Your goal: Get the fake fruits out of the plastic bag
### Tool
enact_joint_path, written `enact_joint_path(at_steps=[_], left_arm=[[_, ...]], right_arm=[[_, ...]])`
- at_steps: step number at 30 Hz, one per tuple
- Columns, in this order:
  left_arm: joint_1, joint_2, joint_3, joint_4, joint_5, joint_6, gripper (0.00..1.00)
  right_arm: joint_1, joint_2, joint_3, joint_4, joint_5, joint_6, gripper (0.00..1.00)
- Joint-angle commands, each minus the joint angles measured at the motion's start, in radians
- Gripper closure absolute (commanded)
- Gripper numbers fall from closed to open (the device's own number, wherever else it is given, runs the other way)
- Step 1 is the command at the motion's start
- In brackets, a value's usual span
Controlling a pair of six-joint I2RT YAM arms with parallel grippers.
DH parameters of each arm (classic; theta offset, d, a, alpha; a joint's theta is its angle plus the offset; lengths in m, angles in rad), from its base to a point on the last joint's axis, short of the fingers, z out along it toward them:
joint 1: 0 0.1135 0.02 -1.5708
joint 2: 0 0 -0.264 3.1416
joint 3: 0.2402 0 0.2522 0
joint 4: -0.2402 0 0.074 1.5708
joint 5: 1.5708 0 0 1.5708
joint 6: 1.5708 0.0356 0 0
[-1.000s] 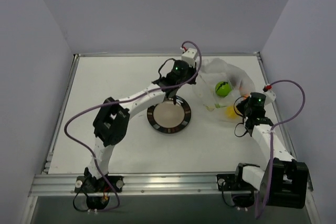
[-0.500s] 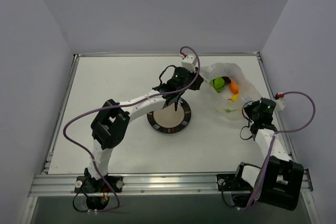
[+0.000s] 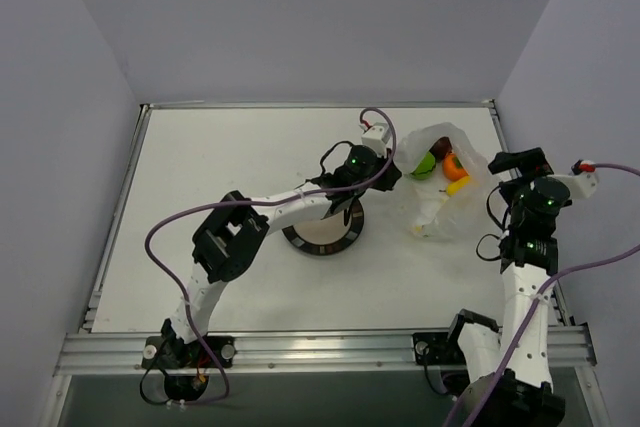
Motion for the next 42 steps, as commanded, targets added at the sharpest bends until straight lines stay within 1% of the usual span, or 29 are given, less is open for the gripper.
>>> enact_joint_path(at_steps=[1, 3, 7, 8, 10, 11, 12, 13, 14, 15, 16, 17, 18, 19, 20, 21, 24, 25, 27, 28, 30, 31, 32, 34, 35, 37, 39, 40, 42], left_arm=[[-0.007, -0.036, 0.078, 0.065, 0.013, -0.012, 0.98], [-0.007, -0.047, 0.073, 0.073, 0.004, -0.014, 0.97], [-0.004, -0.043, 0.081, 0.067, -0.002, -0.018, 0.98], [-0.003, -0.038, 0.097, 0.055, -0.005, -0.017, 0.98], [0.001, -0.026, 0.11, 0.05, -0.013, -0.018, 0.97], [0.002, -0.023, 0.116, 0.048, -0.016, -0.021, 0.98], [0.007, -0.017, 0.127, 0.048, -0.019, -0.026, 0.98], [0.01, -0.013, 0.131, 0.047, -0.022, -0.028, 0.98], [0.013, -0.01, 0.137, 0.042, -0.028, -0.031, 0.98], [0.017, -0.001, 0.153, 0.038, -0.031, -0.032, 0.98], [0.02, 0.003, 0.162, 0.033, -0.033, -0.032, 0.98], [0.024, 0.009, 0.17, 0.024, -0.036, -0.034, 0.98], [0.027, 0.02, 0.18, 0.019, -0.038, -0.034, 0.98], [0.03, 0.023, 0.184, 0.015, -0.041, -0.032, 0.98], [0.031, 0.026, 0.182, 0.012, -0.044, -0.032, 0.98], [0.034, 0.029, 0.181, 0.012, -0.047, -0.031, 0.98], [0.044, 0.045, 0.179, 0.004, -0.062, -0.021, 0.98], [0.05, 0.055, 0.2, -0.016, -0.062, -0.018, 0.98], [0.056, 0.094, 0.228, -0.031, -0.053, -0.015, 0.98], [0.059, 0.105, 0.239, -0.037, -0.047, -0.015, 0.98], [0.068, 0.112, 0.239, -0.038, -0.045, -0.015, 0.98], [0.07, 0.105, 0.227, -0.019, -0.059, -0.017, 0.98], [0.071, 0.094, 0.189, -0.004, -0.062, -0.012, 0.98], [0.07, 0.063, 0.156, 0.033, -0.062, -0.008, 0.98], [0.068, 0.054, 0.144, 0.036, -0.058, -0.008, 0.98], [0.065, 0.054, 0.144, 0.039, -0.047, -0.017, 0.98], [0.057, 0.062, 0.142, 0.042, -0.027, -0.029, 0.98], [0.054, 0.062, 0.139, 0.048, -0.022, -0.032, 0.98], [0.05, 0.047, 0.106, 0.059, -0.015, -0.035, 0.91]], right_arm=[[0.033, -0.04, 0.111, -0.112, 0.03, -0.077, 0.0], [0.07, -0.047, 0.142, -0.149, 0.044, -0.088, 0.0], [0.136, -0.09, 0.202, -0.156, 0.046, -0.091, 0.0], [0.147, -0.103, 0.235, -0.162, 0.046, -0.092, 0.02], [0.18, -0.113, 0.26, -0.18, 0.006, -0.083, 0.14], [0.19, -0.124, 0.262, -0.176, -0.022, -0.077, 0.34], [0.199, -0.127, 0.251, -0.162, -0.104, -0.069, 0.46], [0.208, -0.126, 0.237, -0.153, -0.15, -0.065, 0.56], [0.228, -0.117, 0.217, -0.14, -0.189, -0.054, 0.69], [0.242, -0.109, 0.166, -0.133, -0.215, -0.055, 0.74], [0.256, -0.094, 0.138, -0.133, -0.202, -0.063, 0.78], [0.28, -0.056, 0.112, -0.133, -0.182, -0.081, 0.84], [0.286, -0.035, 0.061, -0.101, -0.165, -0.084, 0.86], [0.288, 0.003, 0.035, -0.097, -0.13, -0.083, 0.91], [0.288, 0.011, 0.013, -0.097, -0.105, -0.069, 0.91], [0.288, 0.003, -0.005, -0.097, -0.08, -0.069, 0.91], [0.288, -0.103, -0.077, -0.094, 0.108, -0.072, 0.8], [0.288, -0.145, -0.102, -0.097, 0.209, -0.074, 0.75], [0.285, -0.163, -0.122, -0.117, 0.278, -0.069, 0.71], [0.285, -0.16, -0.132, -0.117, 0.292, -0.063, 0.63], [0.285, -0.141, -0.168, -0.117, 0.29, -0.051, 0.51], [0.283, -0.117, -0.172, -0.117, 0.28, -0.057, 0.36], [0.283, -0.104, -0.16, -0.117, 0.257, -0.068, 0.28], [0.285, -0.094, -0.123, -0.149, 0.233, -0.106, 0.18], [0.287, -0.098, -0.079, -0.175, 0.234, -0.108, 0.18], [0.285, -0.129, -0.053, -0.182, 0.277, -0.109, 0.18], [0.285, -0.132, -0.059, -0.176, 0.309, -0.105, 0.18], [0.285, -0.103, -0.071, -0.174, 0.317, -0.101, 0.18], [0.283, -0.051, -0.14, -0.147, 0.34, -0.08, 0.09]])
